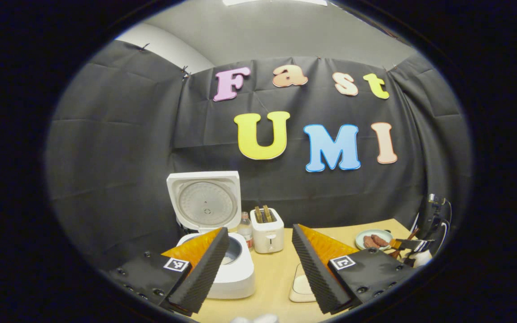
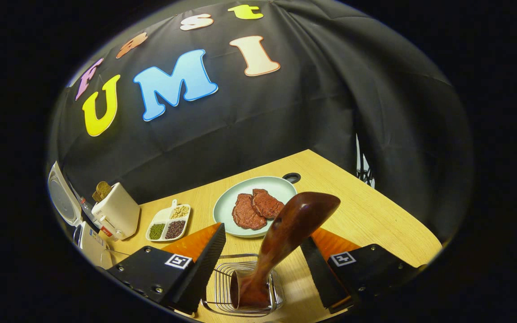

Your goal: Close the left gripper, press the button to open the rice cooker; take a wooden spoon from the chopstick holder with the right hand, scoop a spoonful of rice and pour it into the rice cooker, then put the wooden spoon back into the chopstick holder.

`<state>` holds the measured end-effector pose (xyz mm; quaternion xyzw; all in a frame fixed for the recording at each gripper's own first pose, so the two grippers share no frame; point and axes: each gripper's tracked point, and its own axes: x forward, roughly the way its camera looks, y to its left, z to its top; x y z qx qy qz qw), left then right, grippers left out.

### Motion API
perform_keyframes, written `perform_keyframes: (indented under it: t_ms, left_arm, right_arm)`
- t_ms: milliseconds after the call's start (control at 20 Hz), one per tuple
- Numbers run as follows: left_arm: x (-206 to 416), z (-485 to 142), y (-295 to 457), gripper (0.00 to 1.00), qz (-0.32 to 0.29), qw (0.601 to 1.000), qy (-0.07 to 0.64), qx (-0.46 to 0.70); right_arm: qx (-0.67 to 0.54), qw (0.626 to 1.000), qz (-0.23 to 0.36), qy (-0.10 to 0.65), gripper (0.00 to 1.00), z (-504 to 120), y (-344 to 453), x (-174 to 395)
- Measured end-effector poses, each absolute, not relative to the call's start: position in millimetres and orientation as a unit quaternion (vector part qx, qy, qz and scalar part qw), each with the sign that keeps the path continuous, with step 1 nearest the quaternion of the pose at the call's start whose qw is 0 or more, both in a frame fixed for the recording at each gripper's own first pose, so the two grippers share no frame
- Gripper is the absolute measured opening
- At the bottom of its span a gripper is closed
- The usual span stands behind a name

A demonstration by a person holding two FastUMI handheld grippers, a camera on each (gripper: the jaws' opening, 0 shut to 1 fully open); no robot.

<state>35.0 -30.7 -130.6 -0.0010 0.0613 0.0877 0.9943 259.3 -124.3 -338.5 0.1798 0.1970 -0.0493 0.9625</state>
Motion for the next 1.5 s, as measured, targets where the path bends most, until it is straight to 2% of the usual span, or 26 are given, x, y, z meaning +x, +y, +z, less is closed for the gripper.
perform_keyframes:
  t_ms: [100,150,250,350,750,1200,1500]
  left_arm:
    - [35.5,-126.3,-33.5,0.99,0.087,0.995,0.056,0.008]
    - [35.6,-124.6,-35.7,0.99,0.085,0.995,0.055,0.011]
    - [35.7,-123.2,-40.5,0.99,0.080,0.995,0.053,0.015]
    - [34.1,-121.6,-38.5,0.99,0.083,0.995,0.051,0.018]
    - [26.9,-117.9,-21.3,0.99,0.091,0.995,0.048,0.016]
    - [22.2,-105.0,18.9,0.99,0.101,0.994,0.035,0.001]
    - [18.8,-106.6,32.5,0.99,0.087,0.995,0.043,-0.005]
  right_arm:
    - [0.186,0.961,-0.045,0.202,0.64,-341.0,-125.6,259.1]
    - [0.191,0.959,-0.046,0.205,0.59,-338.9,-124.4,257.2]
    - [0.214,0.952,-0.048,0.211,0.28,-345.5,-130.1,264.2]
    - [0.213,0.953,-0.045,0.212,0.17,-341.6,-124.3,256.7]
    - [0.200,0.959,-0.052,0.196,0.17,-321.9,-124.3,254.9]
    - [0.148,0.979,-0.042,0.135,0.17,-198.3,-103.0,250.0]
    - [0.126,0.985,0.000,0.114,0.17,-137.2,-33.7,235.0]
